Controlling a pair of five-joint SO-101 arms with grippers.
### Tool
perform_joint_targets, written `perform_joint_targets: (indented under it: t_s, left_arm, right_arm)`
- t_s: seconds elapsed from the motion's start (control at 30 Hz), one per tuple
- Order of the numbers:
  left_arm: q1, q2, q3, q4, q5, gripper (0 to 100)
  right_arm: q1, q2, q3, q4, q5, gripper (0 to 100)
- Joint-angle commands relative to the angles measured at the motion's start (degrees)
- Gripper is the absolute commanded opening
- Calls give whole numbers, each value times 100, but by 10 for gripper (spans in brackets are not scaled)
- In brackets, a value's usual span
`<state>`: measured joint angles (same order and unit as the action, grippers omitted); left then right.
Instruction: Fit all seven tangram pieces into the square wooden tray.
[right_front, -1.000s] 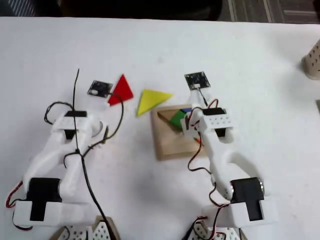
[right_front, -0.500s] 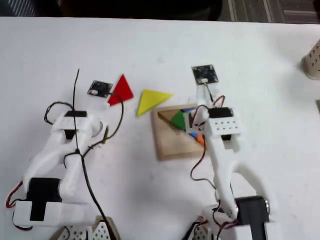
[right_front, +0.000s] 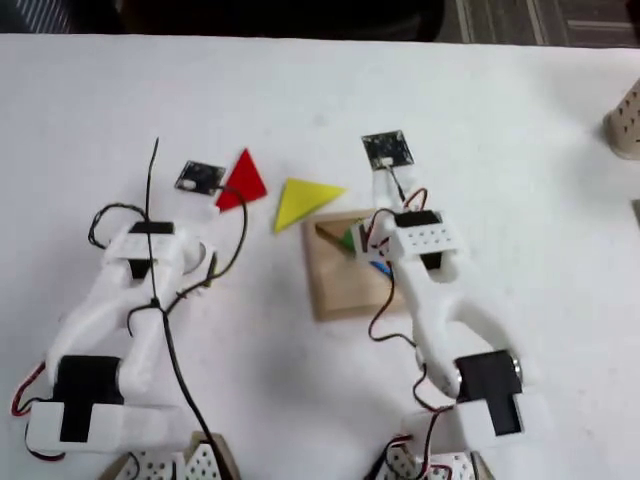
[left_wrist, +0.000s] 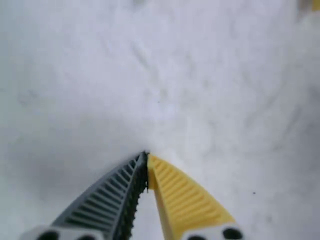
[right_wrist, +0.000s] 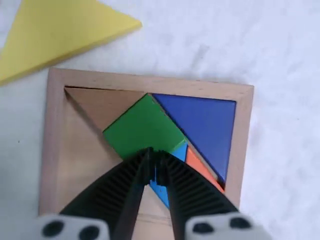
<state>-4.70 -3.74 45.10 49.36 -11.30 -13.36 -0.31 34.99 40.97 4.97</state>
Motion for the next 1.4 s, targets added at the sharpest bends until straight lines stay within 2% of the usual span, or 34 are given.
perform_joint_targets:
  t_s: [0.0, 0.2, 0.4, 0.5, 0.7, 0.9, 1.03, 1.37]
  left_arm:
    - [-92, -207, -97, -105, -62, 22]
    - [-92, -198, -97, -105, -62, 22]
    - [-92, -198, -97, -105, -62, 22]
    - [-92, -189, -97, -114, -62, 22]
    - [-92, -189, -114, -114, -62, 22]
    - [-92, -189, -105, -114, -62, 22]
    - [-92, -189, -97, -114, -62, 22]
    - [-92, -189, -88, -114, -62, 22]
  right_arm:
    - [-4, 48, -378, -127, -9, 19]
    - [-13, 347, -466, -4, 35, 19]
    - [101, -655, -580, 523, -18, 19]
    - [127, -1341, -158, 637, -26, 19]
    - [-356, -2167, 1248, 602, -26, 19]
    - [-303, -1640, 1407, 444, -9, 19]
    - [-259, -1024, 1011, 338, 26, 19]
    - [-13, -857, 756, 295, 35, 19]
